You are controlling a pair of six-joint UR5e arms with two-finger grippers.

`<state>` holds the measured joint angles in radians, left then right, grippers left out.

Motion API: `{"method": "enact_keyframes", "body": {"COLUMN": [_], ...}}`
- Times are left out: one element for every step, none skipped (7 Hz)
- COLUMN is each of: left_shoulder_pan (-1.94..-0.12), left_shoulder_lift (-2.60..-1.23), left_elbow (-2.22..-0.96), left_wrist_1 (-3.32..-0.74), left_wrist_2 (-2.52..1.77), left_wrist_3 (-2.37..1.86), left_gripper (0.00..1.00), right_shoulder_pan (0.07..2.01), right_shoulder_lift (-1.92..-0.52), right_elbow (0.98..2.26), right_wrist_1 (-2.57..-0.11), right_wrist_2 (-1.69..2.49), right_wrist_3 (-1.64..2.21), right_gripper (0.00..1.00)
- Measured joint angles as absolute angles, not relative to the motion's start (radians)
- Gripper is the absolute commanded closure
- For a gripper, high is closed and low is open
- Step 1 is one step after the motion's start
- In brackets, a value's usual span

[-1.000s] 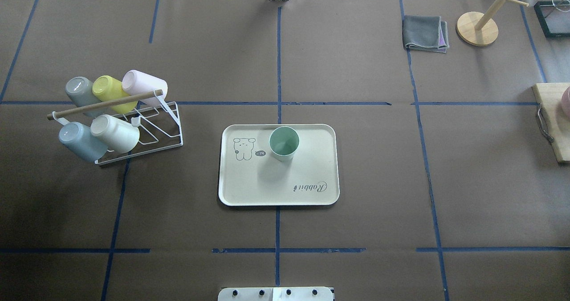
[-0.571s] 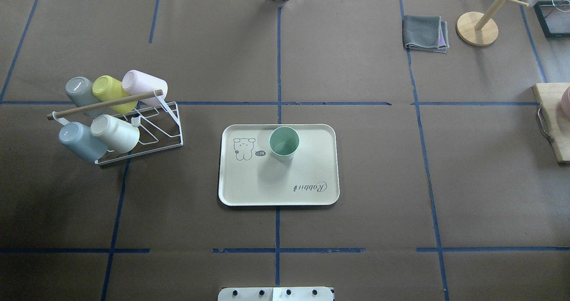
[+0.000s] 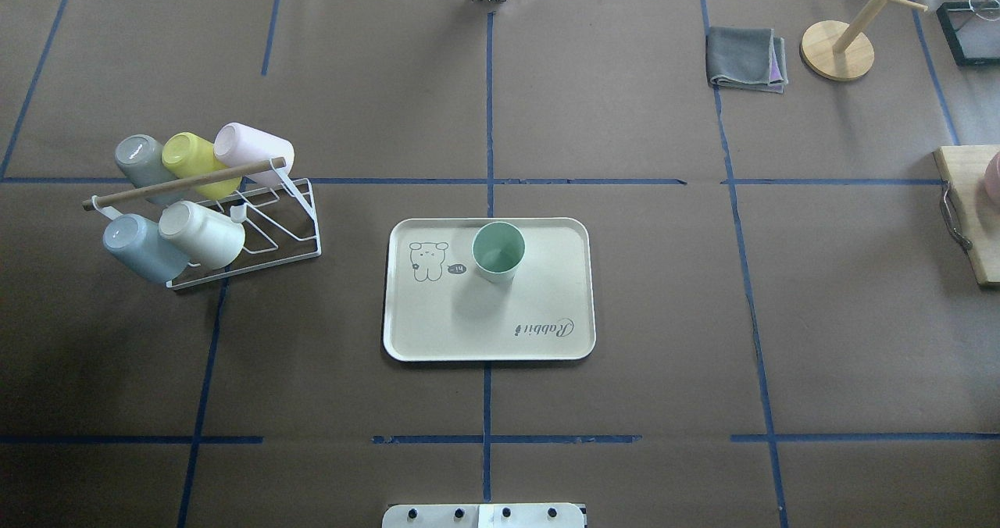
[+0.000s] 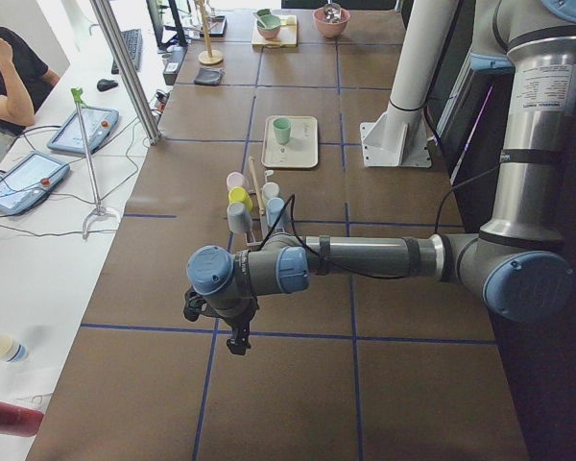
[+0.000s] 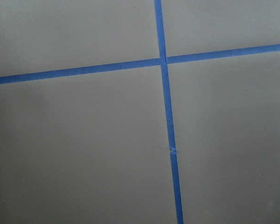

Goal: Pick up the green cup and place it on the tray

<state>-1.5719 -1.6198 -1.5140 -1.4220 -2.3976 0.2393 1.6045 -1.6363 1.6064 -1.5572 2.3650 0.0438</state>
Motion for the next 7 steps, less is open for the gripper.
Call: {"method": "enact_keyframes", "body": {"left_shoulder_pan": [-1.572, -1.572, -1.571, -1.571, -1.571, -1.571, -1.571], "left_shoulder_lift": [-1.621, -1.621, -1.621, -1.621, -1.621, -1.621, -1.622], "left_elbow": [-1.514, -1.514, -1.514, -1.513, -1.512, -1.511, -1.511], "left_wrist_1": [-1.422, -1.422, -1.422, -1.422, -1.422, -1.422, -1.422], "left_wrist_2": [-2.398, -2.398, -2.398, -2.398, -2.398, -2.398, -2.398], "left_wrist_3": [0.239, 0.239, 0.239, 0.24, 0.24, 0.241, 0.241], "left_gripper": [0.0, 0.0, 0.0, 0.0, 0.0, 0.0, 0.0], "right_shoulder_pan": [1.605, 1.606, 1.606, 1.606, 1.605, 1.605, 1.605], "right_shoulder_lift": [-1.635, -1.633, -1.632, -1.631, -1.631, -1.63, -1.629], "right_elbow": [1.602, 1.601, 1.6, 1.6, 1.601, 1.601, 1.601], "right_wrist_1": [-1.556, -1.555, -1.553, -1.551, -1.549, -1.548, -1.547], "right_wrist_2": [2.363, 2.363, 2.363, 2.363, 2.363, 2.362, 2.362], "right_wrist_3": [0.046, 0.047, 0.047, 0.048, 0.048, 0.048, 0.048], "right_gripper": [0.0, 0.0, 0.0, 0.0, 0.0, 0.0, 0.0]}}
